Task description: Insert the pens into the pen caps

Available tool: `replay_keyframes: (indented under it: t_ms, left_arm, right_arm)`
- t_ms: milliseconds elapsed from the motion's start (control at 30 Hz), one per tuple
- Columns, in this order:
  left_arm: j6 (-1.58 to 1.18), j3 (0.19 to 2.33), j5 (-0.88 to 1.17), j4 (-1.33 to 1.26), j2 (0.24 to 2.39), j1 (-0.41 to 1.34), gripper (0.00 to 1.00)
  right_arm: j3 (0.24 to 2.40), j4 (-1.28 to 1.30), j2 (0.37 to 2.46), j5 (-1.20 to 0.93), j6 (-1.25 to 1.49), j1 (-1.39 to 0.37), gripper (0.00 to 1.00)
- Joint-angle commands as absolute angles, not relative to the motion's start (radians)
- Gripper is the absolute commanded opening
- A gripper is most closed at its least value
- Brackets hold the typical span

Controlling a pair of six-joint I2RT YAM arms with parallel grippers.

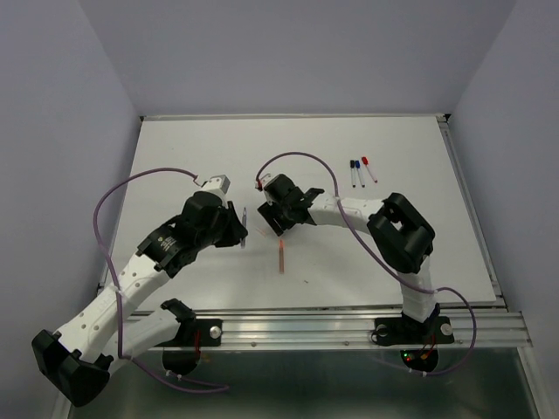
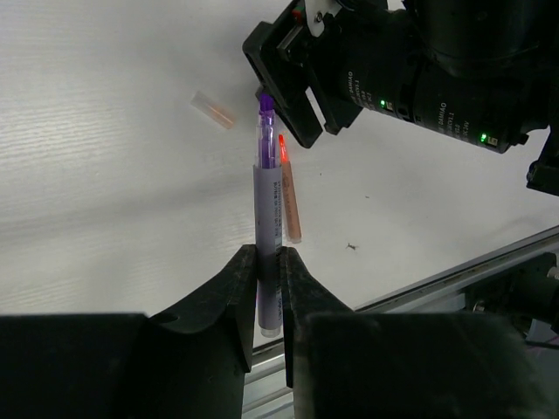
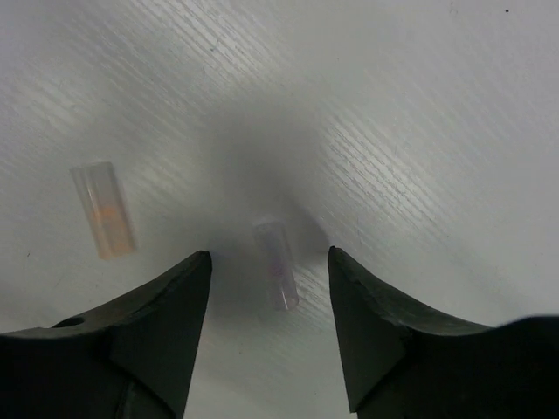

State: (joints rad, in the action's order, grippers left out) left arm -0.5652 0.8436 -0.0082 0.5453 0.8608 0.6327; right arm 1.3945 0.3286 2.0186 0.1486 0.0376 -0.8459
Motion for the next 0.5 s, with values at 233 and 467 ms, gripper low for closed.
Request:
replay_keyframes:
  t_ms: [233,467]
  left_arm:
    - [-0.568,0.816,0.049,0.496,0.833,0.63,0.0]
    - [-0.568,0.795,0.089,0.472,0.815,0.63,0.0]
  right_arm:
    - [1.424,0.305,2.043,0.207,0.078,-0.853,0.4]
    - [1.445,0.305,2.072,0.18,0.08,-0.853,0.38]
